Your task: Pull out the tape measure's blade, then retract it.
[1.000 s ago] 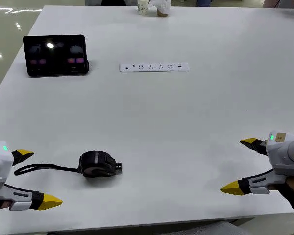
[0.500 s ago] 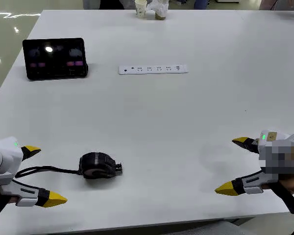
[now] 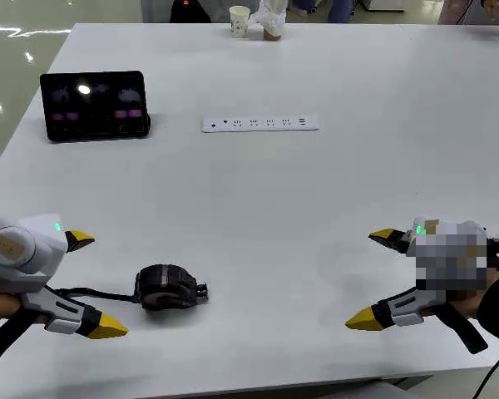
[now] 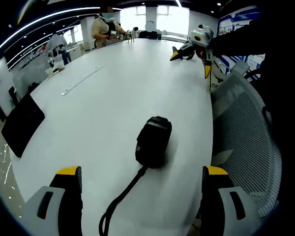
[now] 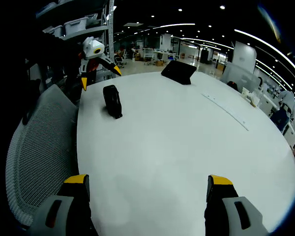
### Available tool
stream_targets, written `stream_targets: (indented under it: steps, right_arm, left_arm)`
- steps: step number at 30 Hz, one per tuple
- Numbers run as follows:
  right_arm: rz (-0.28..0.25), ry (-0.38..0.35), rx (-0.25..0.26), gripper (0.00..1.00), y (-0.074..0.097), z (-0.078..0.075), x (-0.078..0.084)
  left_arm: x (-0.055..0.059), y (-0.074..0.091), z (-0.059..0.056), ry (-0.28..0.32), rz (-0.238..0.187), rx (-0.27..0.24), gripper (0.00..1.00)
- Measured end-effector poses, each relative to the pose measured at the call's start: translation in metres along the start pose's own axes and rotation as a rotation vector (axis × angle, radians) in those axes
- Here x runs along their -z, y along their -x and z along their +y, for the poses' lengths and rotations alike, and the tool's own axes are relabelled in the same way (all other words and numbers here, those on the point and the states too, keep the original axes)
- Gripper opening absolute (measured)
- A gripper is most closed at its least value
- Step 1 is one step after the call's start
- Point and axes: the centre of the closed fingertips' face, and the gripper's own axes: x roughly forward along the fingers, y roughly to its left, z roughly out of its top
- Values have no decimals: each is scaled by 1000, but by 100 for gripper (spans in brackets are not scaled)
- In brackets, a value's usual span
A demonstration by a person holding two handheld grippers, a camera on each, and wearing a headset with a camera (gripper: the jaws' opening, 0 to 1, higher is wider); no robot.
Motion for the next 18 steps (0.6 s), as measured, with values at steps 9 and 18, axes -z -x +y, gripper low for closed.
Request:
stream_targets:
  steps: [9,18]
  right_arm:
    - [5,53,-51,99,-17,3,-12]
    - [-17,52,-90,99,-35,12,-29]
  left_arm:
    - [-9,-10,-3,-58,28,36,99]
    - [-11,-25,-11,-86,80,85,99]
